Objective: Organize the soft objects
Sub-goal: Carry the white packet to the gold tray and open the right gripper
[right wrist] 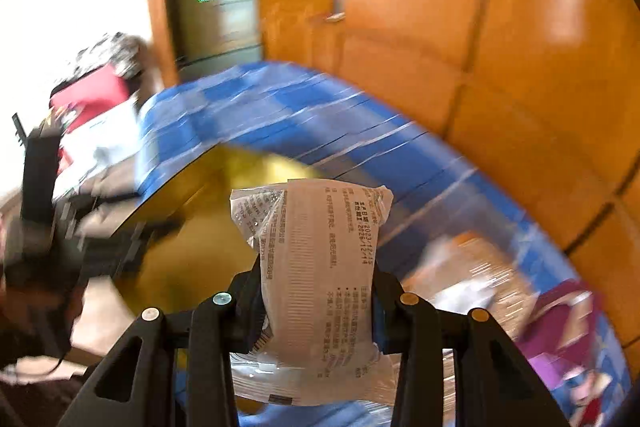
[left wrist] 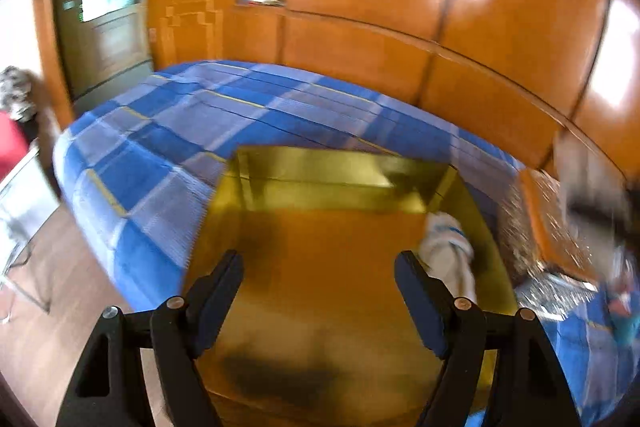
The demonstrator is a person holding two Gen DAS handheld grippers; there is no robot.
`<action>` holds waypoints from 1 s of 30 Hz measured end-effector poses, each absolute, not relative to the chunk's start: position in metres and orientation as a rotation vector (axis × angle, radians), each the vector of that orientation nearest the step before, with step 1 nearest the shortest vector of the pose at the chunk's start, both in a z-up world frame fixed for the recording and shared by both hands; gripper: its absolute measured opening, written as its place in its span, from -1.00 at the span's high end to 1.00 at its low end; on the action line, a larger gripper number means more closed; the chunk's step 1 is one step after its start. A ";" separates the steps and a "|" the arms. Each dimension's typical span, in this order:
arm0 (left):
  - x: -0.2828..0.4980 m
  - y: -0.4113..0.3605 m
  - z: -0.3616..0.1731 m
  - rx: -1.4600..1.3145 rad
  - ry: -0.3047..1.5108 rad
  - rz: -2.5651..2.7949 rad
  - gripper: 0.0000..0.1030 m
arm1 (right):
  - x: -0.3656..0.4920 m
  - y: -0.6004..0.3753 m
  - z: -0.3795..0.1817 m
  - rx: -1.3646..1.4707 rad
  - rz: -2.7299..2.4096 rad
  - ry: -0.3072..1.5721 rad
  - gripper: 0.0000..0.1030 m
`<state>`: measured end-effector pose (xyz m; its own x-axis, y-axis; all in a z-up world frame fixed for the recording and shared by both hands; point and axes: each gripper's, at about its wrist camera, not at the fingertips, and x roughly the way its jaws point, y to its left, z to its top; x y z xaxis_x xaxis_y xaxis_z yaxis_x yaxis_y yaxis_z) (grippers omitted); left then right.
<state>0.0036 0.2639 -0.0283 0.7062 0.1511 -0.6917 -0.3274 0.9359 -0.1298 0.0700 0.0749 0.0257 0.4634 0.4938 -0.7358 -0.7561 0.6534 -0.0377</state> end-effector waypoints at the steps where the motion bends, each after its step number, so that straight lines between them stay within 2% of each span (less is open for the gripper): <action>1: 0.002 0.270 -0.027 -0.260 0.733 0.287 -0.55 | 0.060 0.082 0.016 -0.397 0.810 0.777 0.21; 11: -0.001 0.270 -0.021 -0.226 0.690 0.313 -0.63 | 0.029 0.116 -0.054 -0.490 0.745 0.843 0.17; 14: -0.001 0.263 -0.021 -0.204 0.690 0.303 -0.65 | 0.033 0.115 -0.060 -0.465 0.738 0.877 0.05; 17: 0.000 0.258 -0.022 -0.194 0.694 0.294 -0.65 | 0.033 0.108 -0.059 -0.424 0.728 0.872 -0.07; 30: -0.003 0.243 -0.020 -0.154 0.680 0.275 -0.69 | 0.019 0.072 -0.021 -0.375 0.635 0.729 -0.08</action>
